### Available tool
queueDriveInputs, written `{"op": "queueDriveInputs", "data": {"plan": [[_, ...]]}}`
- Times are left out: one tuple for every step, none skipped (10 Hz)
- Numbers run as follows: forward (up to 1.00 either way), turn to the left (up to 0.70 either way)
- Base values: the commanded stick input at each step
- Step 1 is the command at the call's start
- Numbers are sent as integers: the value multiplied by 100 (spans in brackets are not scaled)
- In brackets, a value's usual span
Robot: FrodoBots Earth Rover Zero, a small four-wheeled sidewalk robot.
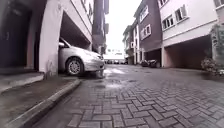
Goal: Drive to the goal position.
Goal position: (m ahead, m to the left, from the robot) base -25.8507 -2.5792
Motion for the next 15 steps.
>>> {"op": "queueDriveInputs", "data": {"plan": [[0,0],[0,0],[0,0],[0,0],[0,-70],[0,-70],[0,-70],[0,-70],[0,-70],[0,-70],[0,-70],[0,-70],[0,-70],[0,-70],[0,-70]]}}
